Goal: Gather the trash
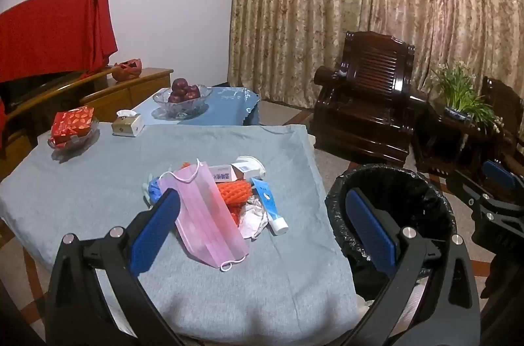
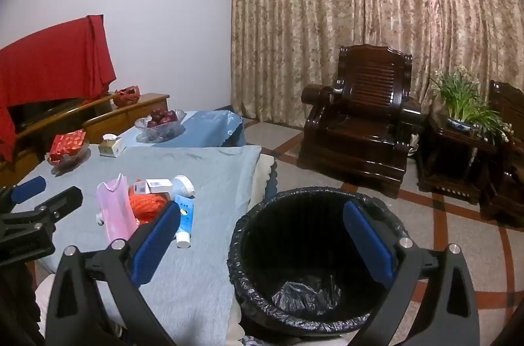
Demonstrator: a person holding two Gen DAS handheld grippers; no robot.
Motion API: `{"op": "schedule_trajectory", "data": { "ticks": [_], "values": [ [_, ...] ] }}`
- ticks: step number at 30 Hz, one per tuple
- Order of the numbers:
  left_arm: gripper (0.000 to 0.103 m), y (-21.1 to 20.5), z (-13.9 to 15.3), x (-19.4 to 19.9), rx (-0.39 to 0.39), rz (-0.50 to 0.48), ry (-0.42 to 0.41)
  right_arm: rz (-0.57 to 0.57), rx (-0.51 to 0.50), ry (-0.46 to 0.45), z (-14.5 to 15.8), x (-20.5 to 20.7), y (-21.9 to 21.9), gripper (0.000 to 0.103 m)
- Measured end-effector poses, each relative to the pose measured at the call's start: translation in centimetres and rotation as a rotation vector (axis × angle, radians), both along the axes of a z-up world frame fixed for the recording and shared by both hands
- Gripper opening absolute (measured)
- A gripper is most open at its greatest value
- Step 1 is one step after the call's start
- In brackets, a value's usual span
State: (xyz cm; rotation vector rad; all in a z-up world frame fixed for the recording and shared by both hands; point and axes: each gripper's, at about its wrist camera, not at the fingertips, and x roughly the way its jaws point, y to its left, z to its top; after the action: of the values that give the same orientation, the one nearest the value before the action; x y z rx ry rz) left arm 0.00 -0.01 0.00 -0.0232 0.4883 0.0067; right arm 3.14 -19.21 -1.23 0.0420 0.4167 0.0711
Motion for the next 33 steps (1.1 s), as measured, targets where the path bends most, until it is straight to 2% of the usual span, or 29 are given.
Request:
{"op": "schedule_trajectory", "data": {
  "ticks": [33],
  "values": [
    [0.098,-0.03,-0.01,-0.03,-0.002,0.0,-0.001,0.0,0.0,0.0,0.01,0.09,-0.04,0.097]
  ]
}}
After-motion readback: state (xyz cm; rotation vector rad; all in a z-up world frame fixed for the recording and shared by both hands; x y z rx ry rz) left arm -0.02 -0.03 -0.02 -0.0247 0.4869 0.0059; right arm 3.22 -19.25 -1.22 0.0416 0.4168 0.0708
